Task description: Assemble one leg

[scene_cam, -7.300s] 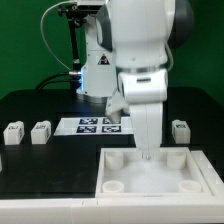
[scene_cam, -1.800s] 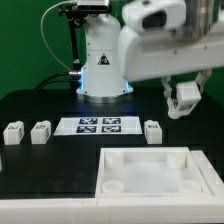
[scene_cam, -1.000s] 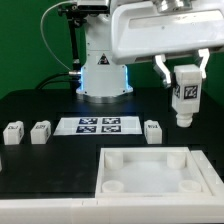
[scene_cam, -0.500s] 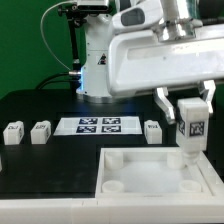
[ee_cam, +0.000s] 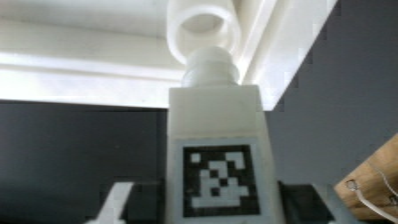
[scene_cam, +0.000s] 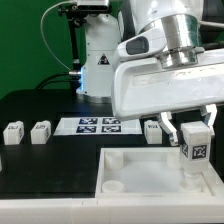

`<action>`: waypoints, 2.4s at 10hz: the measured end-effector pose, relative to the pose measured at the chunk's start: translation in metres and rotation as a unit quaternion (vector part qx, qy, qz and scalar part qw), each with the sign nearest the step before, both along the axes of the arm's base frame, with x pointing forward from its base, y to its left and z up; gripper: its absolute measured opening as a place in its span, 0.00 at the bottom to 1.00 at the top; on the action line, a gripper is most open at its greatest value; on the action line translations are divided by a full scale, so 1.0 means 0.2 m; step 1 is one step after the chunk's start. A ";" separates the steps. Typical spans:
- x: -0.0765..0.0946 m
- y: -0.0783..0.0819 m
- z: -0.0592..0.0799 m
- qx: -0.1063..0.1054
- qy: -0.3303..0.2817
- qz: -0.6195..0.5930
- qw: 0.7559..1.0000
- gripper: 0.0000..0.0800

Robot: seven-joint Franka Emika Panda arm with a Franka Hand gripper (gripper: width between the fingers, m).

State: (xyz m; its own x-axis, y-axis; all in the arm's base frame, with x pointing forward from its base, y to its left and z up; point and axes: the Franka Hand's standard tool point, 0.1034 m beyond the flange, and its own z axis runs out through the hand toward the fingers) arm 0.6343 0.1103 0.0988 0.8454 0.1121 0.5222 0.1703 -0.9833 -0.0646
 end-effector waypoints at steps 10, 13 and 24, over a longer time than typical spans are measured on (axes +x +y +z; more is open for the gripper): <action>-0.04 -0.01 -0.10 -0.002 0.009 0.002 1.000 0.48; -0.04 -0.01 -0.10 -0.002 0.009 0.002 1.000 0.78; 0.04 -0.02 -0.02 -0.009 0.217 0.004 0.976 0.81</action>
Offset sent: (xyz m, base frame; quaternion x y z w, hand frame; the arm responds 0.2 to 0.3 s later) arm 0.0030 0.0006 -0.0157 -0.0085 0.0109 0.0101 0.9999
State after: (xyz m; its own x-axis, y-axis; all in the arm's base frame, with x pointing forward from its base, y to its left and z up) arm 0.6430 0.1068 0.0951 0.9856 0.1262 0.1127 0.1391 -0.9835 -0.1154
